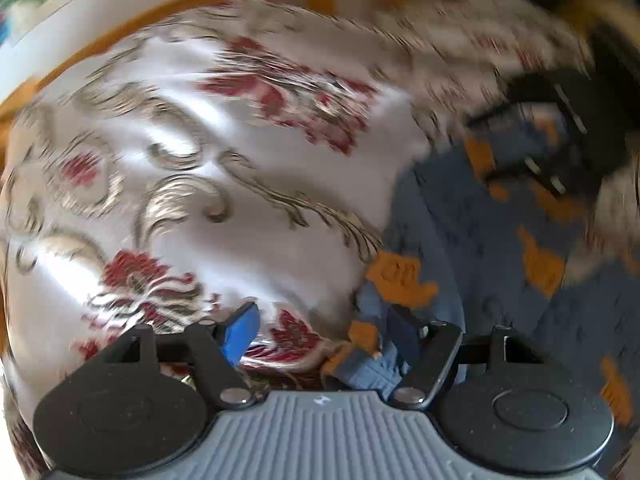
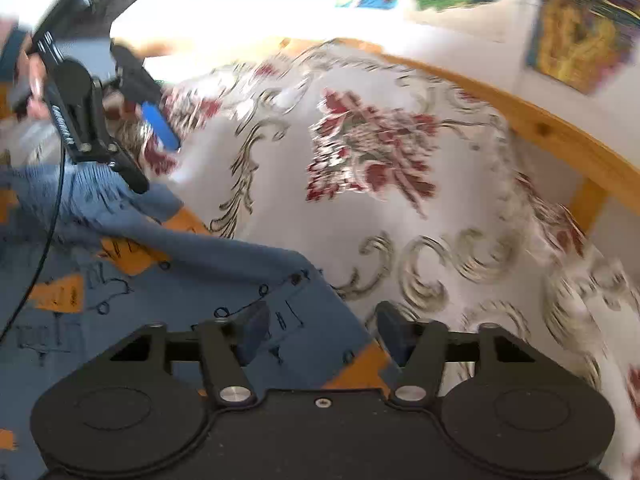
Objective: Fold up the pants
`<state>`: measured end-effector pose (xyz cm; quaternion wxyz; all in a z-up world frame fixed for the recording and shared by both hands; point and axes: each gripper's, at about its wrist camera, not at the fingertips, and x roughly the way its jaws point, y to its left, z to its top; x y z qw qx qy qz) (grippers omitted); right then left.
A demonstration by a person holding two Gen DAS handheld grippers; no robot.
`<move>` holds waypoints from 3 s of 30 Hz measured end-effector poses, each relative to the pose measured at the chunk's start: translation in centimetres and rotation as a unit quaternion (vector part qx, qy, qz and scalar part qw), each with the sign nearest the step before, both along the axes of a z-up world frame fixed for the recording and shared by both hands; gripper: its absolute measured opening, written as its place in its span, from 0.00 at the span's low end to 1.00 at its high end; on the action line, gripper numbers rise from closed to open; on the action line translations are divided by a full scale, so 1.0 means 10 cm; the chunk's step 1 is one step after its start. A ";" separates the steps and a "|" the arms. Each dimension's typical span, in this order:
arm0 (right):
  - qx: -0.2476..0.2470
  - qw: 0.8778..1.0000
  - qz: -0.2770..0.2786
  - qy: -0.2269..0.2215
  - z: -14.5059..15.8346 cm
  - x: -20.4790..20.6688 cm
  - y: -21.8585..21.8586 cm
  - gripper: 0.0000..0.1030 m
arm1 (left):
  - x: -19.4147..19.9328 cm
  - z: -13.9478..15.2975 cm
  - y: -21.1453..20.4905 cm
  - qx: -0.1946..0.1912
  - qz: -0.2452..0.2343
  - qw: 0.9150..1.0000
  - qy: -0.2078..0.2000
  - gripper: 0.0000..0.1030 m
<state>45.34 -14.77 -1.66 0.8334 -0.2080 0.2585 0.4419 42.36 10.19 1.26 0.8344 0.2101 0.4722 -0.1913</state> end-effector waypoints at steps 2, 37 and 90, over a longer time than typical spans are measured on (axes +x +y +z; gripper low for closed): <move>-0.022 1.000 0.005 -0.004 0.00 0.05 0.10 0.51 | 0.00 -0.08 -0.15 0.059 -0.010 0.998 0.000 0.58; -0.063 0.998 -0.021 0.020 -0.15 0.18 0.03 0.50 | 0.29 0.01 -0.18 0.048 -0.008 0.996 -0.078 0.72; -0.074 0.987 -0.059 -0.132 -0.01 -2.61 -0.45 0.00 | -0.58 -0.19 -1.49 0.186 -0.281 0.937 -0.089 0.23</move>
